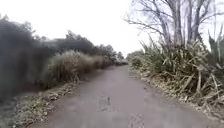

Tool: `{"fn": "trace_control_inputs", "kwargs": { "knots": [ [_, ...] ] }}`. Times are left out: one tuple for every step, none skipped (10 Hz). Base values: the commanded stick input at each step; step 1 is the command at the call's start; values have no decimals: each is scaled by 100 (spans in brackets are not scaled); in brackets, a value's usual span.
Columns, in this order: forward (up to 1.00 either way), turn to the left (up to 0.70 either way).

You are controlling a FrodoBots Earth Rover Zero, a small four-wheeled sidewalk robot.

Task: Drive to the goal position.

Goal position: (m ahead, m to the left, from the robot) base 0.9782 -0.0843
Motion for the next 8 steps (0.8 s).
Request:
{"fn": "trace_control_inputs", "kwargs": {
  "knots": [
    [96, 0],
    [92, 0],
    [88, 0],
    [0, 0],
    [0, 0],
    [0, 0],
    [0, 0],
    [0, 0]
  ]
}}
